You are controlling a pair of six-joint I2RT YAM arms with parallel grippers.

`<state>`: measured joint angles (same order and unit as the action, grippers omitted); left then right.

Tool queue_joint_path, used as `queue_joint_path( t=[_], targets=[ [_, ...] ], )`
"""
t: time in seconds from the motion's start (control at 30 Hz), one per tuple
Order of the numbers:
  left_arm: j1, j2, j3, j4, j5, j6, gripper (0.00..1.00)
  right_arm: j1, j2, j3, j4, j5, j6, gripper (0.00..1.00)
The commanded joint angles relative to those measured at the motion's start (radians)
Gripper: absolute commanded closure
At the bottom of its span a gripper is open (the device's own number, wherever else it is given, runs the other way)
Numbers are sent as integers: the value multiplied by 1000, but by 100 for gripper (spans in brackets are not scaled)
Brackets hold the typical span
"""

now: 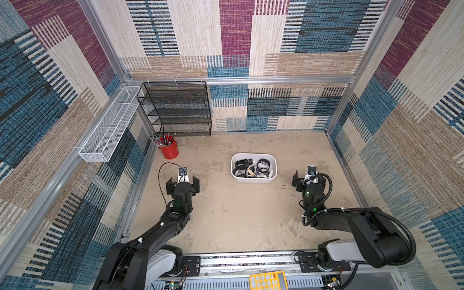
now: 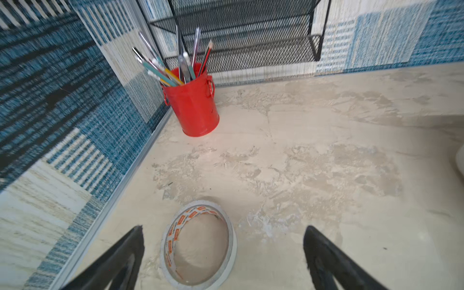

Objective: Put the watch into the storage box
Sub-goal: Reset both arms

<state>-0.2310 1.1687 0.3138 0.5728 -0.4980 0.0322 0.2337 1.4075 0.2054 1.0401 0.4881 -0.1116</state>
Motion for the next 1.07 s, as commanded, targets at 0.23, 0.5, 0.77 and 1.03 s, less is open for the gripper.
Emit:
queue_joint_path(
  t=[0.23, 0.5, 0.77, 1.03],
  targets=[
    [199, 257, 22, 299, 288, -40, 1, -198, 129, -34, 322, -379, 78, 0],
    [249, 361, 69, 310, 346, -73, 1, -199, 132, -28, 319, -373, 78, 0],
    [249, 371, 94, 278, 360, -63, 1, -203, 132, -5, 270, -394, 79, 0],
    [235, 363, 85, 285, 277, -79, 0, -203, 128, -9, 276, -395, 81, 0]
  ],
)
